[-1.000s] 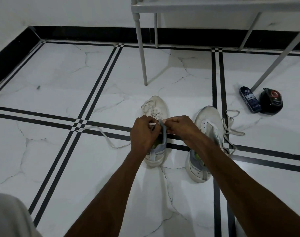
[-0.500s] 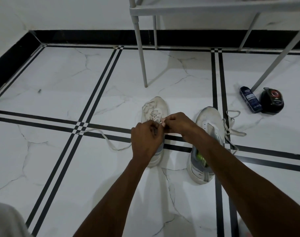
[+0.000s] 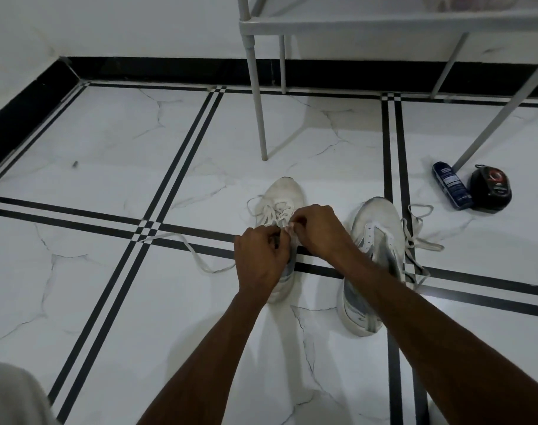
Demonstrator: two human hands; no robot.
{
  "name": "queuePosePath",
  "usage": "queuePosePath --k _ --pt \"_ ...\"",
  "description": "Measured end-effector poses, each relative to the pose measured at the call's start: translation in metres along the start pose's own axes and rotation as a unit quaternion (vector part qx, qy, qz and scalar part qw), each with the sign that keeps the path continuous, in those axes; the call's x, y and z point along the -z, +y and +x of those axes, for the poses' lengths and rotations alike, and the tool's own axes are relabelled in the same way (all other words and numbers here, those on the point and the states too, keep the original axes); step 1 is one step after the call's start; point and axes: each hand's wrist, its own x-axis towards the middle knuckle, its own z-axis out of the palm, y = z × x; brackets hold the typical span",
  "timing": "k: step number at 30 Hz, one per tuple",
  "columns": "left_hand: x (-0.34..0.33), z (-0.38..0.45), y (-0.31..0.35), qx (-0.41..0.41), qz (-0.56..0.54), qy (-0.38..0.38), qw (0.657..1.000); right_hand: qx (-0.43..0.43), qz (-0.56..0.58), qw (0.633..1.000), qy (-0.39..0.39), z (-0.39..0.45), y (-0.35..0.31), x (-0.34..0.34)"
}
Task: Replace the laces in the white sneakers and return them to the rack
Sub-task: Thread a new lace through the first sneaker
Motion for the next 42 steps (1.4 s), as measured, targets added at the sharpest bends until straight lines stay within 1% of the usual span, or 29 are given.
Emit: queuePosePath --k 1,2,3,4,5,6,7,8,10,12,13,15,18,19,20,21,22,24,26,28,30,33,35,36,38,39,40,41,42 --pt "0.0 0.0 -0.001 0.002 0.001 0.0 1.0 -0.019 -0.032 0.998 0.047 0.001 0.003 0.004" --pt "0.0 0.0 -0.002 0.004 0.003 0.002 1.0 -0.047 -0.036 0.989 0.133 0.005 0.012 0.011" --pt "0.0 -0.001 -0.003 0.005 0.004 0.002 1.0 -0.094 -0.01 0.966 0.241 0.007 0.022 0.026" --pt "0.0 -0.001 -0.004 0.004 0.004 0.001 1.0 -0.144 0.027 0.928 0.343 0.007 0.032 0.044" --pt "-0.001 -0.001 -0.005 0.004 0.003 0.0 1.0 -0.178 0.052 0.886 0.424 0.005 0.04 0.061" --pt "-0.001 -0.002 -0.004 0.007 0.0 0.002 1.0 -0.183 0.041 0.866 0.464 0.002 0.043 0.071" --pt "-0.001 -0.002 -0.004 0.009 -0.002 0.002 1.0 -0.158 0.018 0.88 0.448 0.001 0.043 0.073" --pt "-0.001 -0.002 -0.003 0.01 -0.004 0.002 1.0 -0.106 0.012 0.916 0.386 -0.001 0.039 0.067" --pt "-0.001 -0.001 -0.001 0.014 -0.009 0.001 1.0 0.003 0.029 0.98 0.195 -0.002 0.03 0.042" --pt "-0.002 0.0 0.002 0.019 -0.005 0.001 1.0 0.062 0.021 0.996 0.061 -0.004 0.022 0.011" --pt "-0.002 0.0 0.003 0.019 -0.003 0.003 1.0 0.063 0.009 0.998 0.029 -0.005 0.021 0.0" --pt "-0.002 -0.001 0.001 0.024 -0.002 0.004 1.0 0.013 -0.041 0.999 0.02 -0.003 0.025 -0.006" --pt "-0.002 -0.002 -0.001 0.035 -0.005 0.0 0.999 -0.161 -0.072 0.978 0.112 -0.004 0.049 0.019" --pt "-0.002 -0.001 -0.001 0.036 -0.005 0.003 0.999 -0.186 -0.087 0.969 0.138 -0.007 0.057 0.028" --pt "-0.001 -0.001 0.0 0.036 -0.009 0.004 0.999 -0.174 -0.105 0.967 0.154 -0.009 0.059 0.033" --pt "-0.001 0.0 0.0 0.035 -0.014 0.004 0.999 -0.128 -0.115 0.973 0.156 -0.01 0.056 0.034" --pt "-0.001 0.0 0.001 0.035 -0.018 0.002 0.999 -0.067 -0.079 0.985 0.141 -0.01 0.048 0.032" --pt "-0.003 -0.001 0.0 0.034 -0.016 -0.001 0.999 -0.02 0.053 0.998 0.037 -0.009 0.027 0.021" --pt "-0.003 -0.002 0.001 0.034 -0.018 0.002 0.999 -0.032 0.063 0.996 -0.047 -0.006 0.016 0.006" --pt "-0.001 -0.001 0.0 0.04 -0.024 0.006 0.999 -0.046 -0.002 0.997 -0.054 -0.005 0.019 0.0" --pt "-0.001 0.0 0.001 0.043 -0.03 0.012 0.999 -0.069 -0.02 0.995 -0.065 -0.007 0.025 0.009" --pt "0.004 0.001 0.01 0.054 -0.027 0.028 0.998 -0.06 0.072 0.989 -0.117 -0.01 0.026 0.03" --pt "0.006 0.01 0.011 0.047 -0.027 0.041 0.998 -0.048 0.139 0.983 -0.105 -0.01 0.016 0.046" --pt "0.008 0.019 0.011 0.024 -0.028 0.025 0.999 -0.048 0.178 0.979 -0.091 -0.009 0.011 0.053" --pt "0.009 0.04 0.01 -0.036 -0.059 -0.081 0.994 -0.057 0.233 0.968 -0.067 -0.007 0.003 0.067" --pt "0.009 0.05 0.011 -0.048 -0.096 -0.145 0.984 -0.059 0.246 0.965 -0.062 -0.007 -0.001 0.074" --pt "0.009 0.056 0.018 -0.045 -0.12 -0.181 0.975 -0.059 0.257 0.963 -0.059 -0.006 -0.002 0.08" --pt "0.01 0.061 0.02 -0.028 -0.134 -0.182 0.974 -0.059 0.267 0.96 -0.059 -0.006 -0.003 0.084" --pt "0.012 0.065 0.021 0.018 -0.135 -0.161 0.978 -0.059 0.271 0.959 -0.057 -0.006 -0.002 0.086"
